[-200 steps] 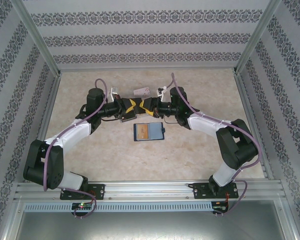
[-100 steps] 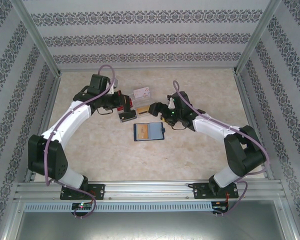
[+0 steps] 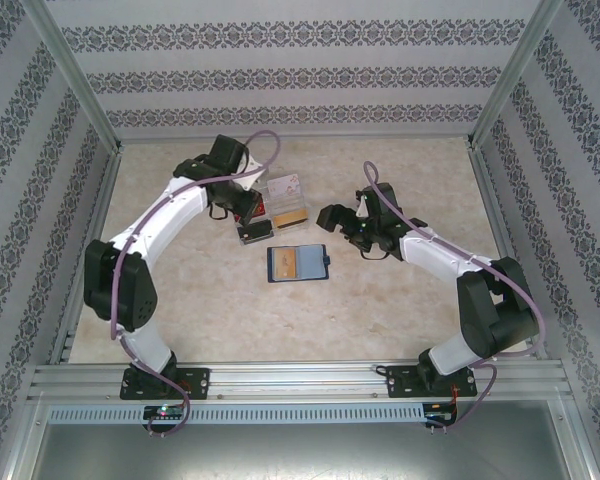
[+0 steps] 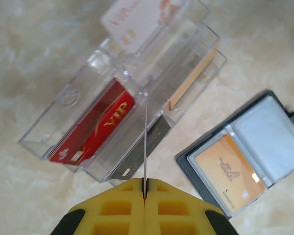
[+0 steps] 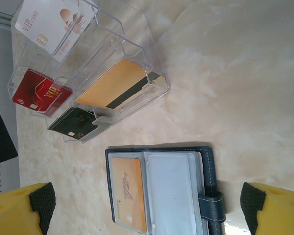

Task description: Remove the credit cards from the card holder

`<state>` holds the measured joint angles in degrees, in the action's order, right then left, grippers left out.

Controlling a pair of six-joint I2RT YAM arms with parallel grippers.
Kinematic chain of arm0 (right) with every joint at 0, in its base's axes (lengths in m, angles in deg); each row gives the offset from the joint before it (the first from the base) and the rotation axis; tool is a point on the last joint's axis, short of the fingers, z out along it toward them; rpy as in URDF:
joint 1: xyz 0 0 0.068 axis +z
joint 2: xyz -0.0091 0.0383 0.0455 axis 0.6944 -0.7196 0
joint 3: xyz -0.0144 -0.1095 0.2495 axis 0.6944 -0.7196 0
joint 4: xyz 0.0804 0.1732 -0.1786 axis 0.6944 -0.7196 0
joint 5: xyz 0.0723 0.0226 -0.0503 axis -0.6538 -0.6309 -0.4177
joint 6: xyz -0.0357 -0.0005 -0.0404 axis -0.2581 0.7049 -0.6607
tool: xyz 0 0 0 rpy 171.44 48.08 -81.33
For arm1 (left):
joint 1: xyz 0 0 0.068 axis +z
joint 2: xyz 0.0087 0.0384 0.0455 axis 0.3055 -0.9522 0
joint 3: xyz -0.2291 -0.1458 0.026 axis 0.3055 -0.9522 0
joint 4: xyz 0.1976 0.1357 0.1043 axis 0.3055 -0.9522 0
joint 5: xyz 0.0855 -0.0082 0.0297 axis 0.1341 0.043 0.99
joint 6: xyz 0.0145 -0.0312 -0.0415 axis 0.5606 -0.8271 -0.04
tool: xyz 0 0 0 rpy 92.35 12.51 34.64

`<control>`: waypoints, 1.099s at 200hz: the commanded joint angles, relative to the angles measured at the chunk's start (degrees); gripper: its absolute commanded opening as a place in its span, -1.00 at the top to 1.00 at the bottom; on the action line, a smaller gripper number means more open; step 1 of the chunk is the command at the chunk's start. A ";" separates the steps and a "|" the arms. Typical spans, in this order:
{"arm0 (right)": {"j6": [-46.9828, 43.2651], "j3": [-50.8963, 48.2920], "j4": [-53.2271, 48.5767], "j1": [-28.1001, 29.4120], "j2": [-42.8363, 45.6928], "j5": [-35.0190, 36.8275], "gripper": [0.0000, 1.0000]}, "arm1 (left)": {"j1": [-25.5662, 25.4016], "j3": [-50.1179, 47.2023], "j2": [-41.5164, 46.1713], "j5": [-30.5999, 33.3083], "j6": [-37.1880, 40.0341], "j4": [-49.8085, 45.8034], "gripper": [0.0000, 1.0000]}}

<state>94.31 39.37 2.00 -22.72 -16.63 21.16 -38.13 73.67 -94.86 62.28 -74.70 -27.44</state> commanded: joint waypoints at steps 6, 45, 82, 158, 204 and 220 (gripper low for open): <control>-2.18 -0.79 -1.72 -0.83 1.73 -1.96 -0.96 | -1.46 3.87 -4.09 2.24 12.60 -5.84 1.00; -3.53 -0.09 -3.98 -2.27 2.14 -3.32 -0.97 | -2.77 6.43 -7.94 3.81 20.25 -9.16 1.00; -3.30 -0.26 -4.10 -2.77 2.35 -3.63 -0.96 | -2.87 10.52 -10.98 3.22 23.30 -12.94 1.00; -2.09 -0.62 -3.54 -2.53 3.24 -4.08 -0.96 | -2.91 14.64 -17.21 2.09 28.90 -16.45 1.00; -1.68 -0.09 -3.55 -2.05 2.88 -4.36 -0.96 | -2.81 16.85 -18.74 3.96 29.92 -14.39 1.00; -1.70 -0.16 -3.74 -1.90 3.45 -4.29 -0.96 | -2.83 16.73 -18.83 4.45 29.73 -14.11 1.00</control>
<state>92.11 39.15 -1.41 -25.08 -14.49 17.75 -40.33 88.51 -113.05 65.29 -46.99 -40.82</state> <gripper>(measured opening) 0.982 0.054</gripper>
